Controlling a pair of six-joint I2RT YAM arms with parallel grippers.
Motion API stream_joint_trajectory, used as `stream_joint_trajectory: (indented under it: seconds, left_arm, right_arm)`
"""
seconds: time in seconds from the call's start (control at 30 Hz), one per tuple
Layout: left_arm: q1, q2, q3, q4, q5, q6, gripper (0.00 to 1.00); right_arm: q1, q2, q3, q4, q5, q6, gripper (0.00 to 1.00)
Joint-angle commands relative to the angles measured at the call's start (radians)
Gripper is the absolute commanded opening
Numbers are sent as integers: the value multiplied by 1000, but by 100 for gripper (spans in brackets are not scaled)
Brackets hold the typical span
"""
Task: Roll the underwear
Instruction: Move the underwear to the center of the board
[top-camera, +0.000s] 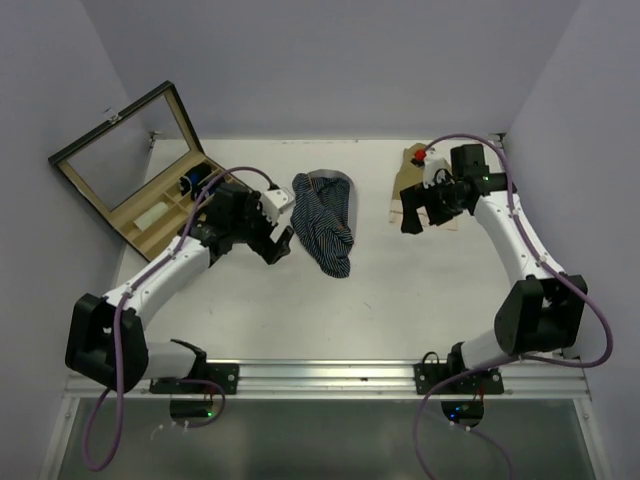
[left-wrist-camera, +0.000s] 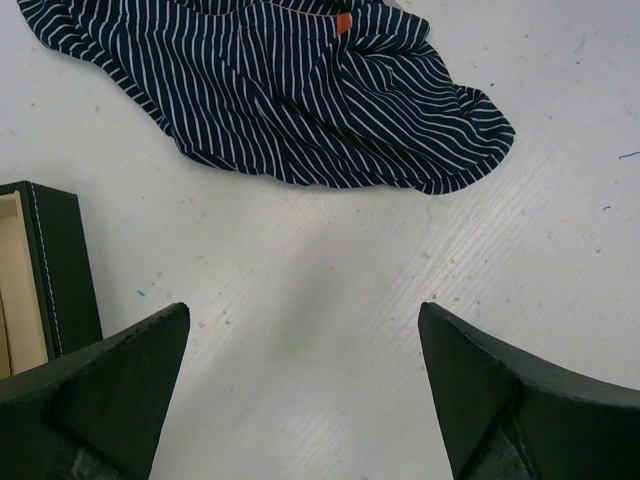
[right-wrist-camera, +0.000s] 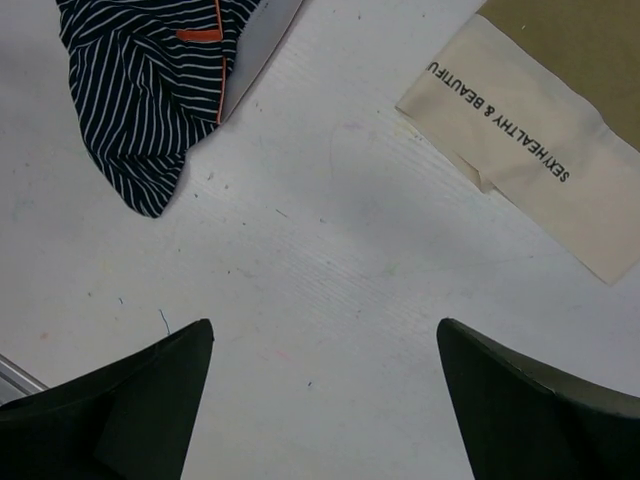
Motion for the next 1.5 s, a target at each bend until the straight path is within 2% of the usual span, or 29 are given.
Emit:
stream_joint_trajectory:
  seconds: [0.0, 0.1, 0.2, 0.27, 0.33, 0.43, 0.47, 0.57, 0.63, 0.7, 0.73, 0.8, 0.93, 0.97, 1.0, 1.07, 1.1, 1.13, 1.33, 1.4, 1.47]
  left_arm:
    - [3, 33, 22, -10, 19, 48, 100]
    - [-46, 136, 71, -24, 18, 54, 100]
    - [-152, 253, 105, -16, -97, 56, 100]
    - [-216, 352, 152, -13, -117, 37, 99]
    - [-230, 418, 195, 6, -149, -2, 97]
    - [-237, 582, 319, -2, -165, -39, 96]
    - [-237, 610, 345, 6, -165, -46, 96]
    - [-235, 702, 453, 47, -204, -69, 95]
    - [-232, 748, 545, 58, -235, -88, 96]
    - [-215, 813, 611, 61, -206, -111, 96]
    - [-197, 849, 681, 53, -200, -125, 96]
    - [-180, 873, 726, 38, -171, -133, 97]
    - [-154, 860, 734, 44, -151, -110, 93]
    - [-154, 856, 722, 38, -139, -92, 91]
    - [-154, 850, 715, 32, -76, -78, 84]
    - [-155, 827, 668, 15, -15, -35, 77]
    - [-161, 818, 643, 15, 4, -21, 70]
    - [-180, 798, 623, 7, 12, 25, 65]
    - [-295, 753, 473, -39, 2, 76, 31]
    - [-324, 748, 455, -68, 45, 71, 25]
    - [-371, 716, 421, -102, 100, 62, 28]
  right_arm:
    - [2, 29, 2, -1, 38, -3, 99]
    - [2, 103, 40, -8, 69, 14, 99]
    - [1, 201, 109, -8, 107, 46, 99]
    - [-1, 292, 183, -11, 154, 60, 99]
    - [-1, 356, 270, -8, 190, 86, 99]
    - [-1, 495, 396, 6, 210, 133, 92]
    - [-2, 524, 428, 12, 204, 147, 84]
    - [-2, 646, 528, 62, 207, 207, 72]
    - [-2, 735, 593, 82, 234, 239, 67]
    - [-2, 784, 632, 78, 239, 254, 62]
    - [-2, 820, 642, 70, 233, 254, 61]
    - [-2, 834, 633, 38, 228, 236, 58]
    - [-2, 789, 492, 84, 230, 207, 53]
    - [-2, 770, 466, 93, 234, 201, 51]
    - [-2, 764, 429, 99, 242, 186, 50]
    - [-7, 755, 410, 101, 271, 178, 51]
    - [-9, 753, 409, 101, 277, 178, 55]
    - [-12, 747, 413, 101, 280, 178, 64]
    - [-15, 690, 528, 49, 242, 187, 77]
    - [-13, 671, 585, 14, 215, 187, 77]
    - [-13, 649, 600, 1, 192, 193, 77]
